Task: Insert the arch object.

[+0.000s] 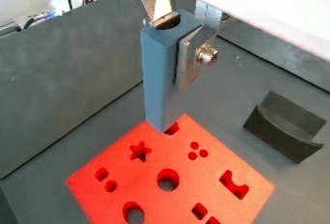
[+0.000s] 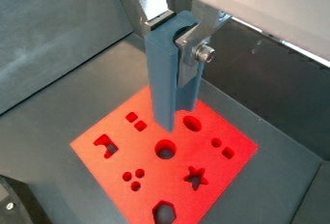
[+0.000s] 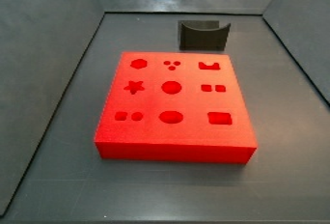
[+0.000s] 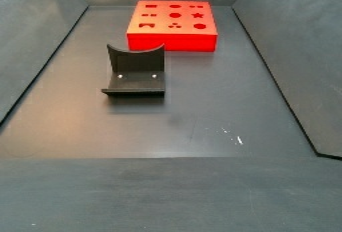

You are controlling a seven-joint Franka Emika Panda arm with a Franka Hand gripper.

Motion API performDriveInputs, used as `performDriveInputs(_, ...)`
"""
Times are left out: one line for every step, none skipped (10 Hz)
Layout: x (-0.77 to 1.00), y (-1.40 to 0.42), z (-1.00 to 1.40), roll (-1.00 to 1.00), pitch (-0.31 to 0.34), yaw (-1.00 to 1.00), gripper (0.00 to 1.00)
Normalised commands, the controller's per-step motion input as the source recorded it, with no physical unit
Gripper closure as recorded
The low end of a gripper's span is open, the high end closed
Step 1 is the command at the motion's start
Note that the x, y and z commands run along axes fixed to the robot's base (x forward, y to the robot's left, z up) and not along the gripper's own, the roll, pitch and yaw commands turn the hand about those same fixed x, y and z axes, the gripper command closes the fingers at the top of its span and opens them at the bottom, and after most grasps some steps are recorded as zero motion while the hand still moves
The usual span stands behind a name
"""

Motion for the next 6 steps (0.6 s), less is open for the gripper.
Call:
performDriveInputs(0.21,0.0,-0.04,-0.04,0.0,-0.05,1.0)
performDriveInputs(0.67,0.3,-0.53,-0.06,0.0,-0.14,1.0)
performDriveInputs(0.87,0.46,-0.75,-0.07,-0.057,-0.19,1.0)
performDriveInputs(1.0,0.4,-0.73,-0.06,-0.023,-0.18,1.0)
performDriveInputs(1.0,0.4,-0.71,-0.08,-0.043,-0.18,1.0)
performDriveInputs(1.0,0.41,-0.68,-0.1,-0.061,-0.17,1.0)
